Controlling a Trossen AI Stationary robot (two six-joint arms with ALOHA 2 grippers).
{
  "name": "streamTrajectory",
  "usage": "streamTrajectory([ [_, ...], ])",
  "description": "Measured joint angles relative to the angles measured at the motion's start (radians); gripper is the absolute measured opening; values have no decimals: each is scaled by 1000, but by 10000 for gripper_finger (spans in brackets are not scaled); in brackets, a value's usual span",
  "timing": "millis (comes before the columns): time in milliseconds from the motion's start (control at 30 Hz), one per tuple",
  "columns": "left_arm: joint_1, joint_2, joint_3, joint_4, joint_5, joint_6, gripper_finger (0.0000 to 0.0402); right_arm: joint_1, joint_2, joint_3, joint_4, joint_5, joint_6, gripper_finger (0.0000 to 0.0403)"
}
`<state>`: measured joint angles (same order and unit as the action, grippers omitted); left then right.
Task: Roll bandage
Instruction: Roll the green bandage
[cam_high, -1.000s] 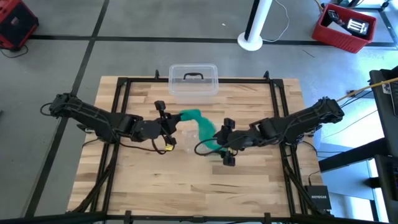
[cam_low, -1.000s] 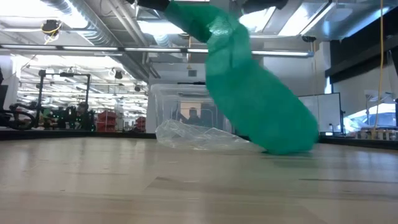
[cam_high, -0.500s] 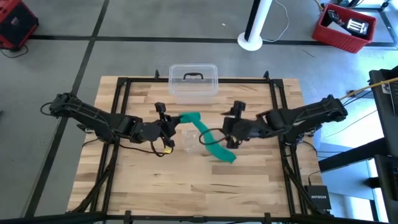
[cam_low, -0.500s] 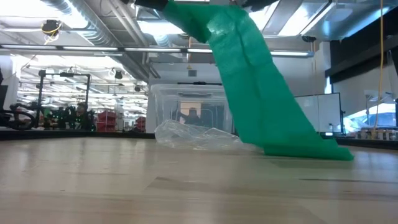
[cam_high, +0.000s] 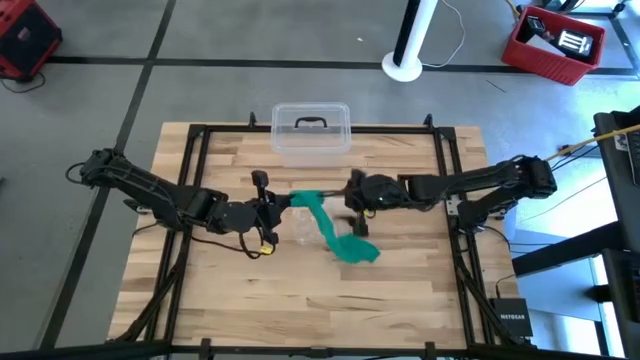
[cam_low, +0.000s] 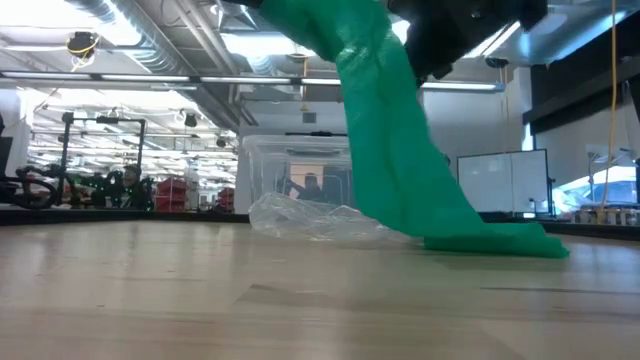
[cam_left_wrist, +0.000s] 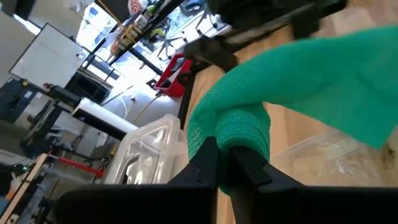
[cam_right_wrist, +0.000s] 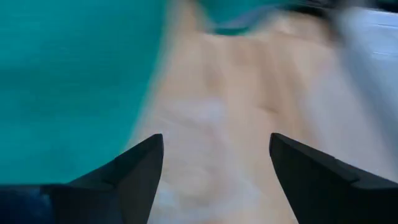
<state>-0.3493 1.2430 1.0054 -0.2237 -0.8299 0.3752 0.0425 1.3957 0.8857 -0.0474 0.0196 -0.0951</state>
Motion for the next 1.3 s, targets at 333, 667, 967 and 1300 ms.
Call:
streamTrajectory([
  [333,-13,0,1,38,34,-2,6,-4,103,-82,372,-188,69,296],
  [667,-13,0,0,47,43,-27,8,-4,201,-82,553,-351,104,246],
  [967,-13,0,0,47,43,-36,8,-3,147,-82,517,-447,112,14],
  [1300,-13,0,0,47,43,-59,6,-4,-97,-81,148,-259,42,16],
])
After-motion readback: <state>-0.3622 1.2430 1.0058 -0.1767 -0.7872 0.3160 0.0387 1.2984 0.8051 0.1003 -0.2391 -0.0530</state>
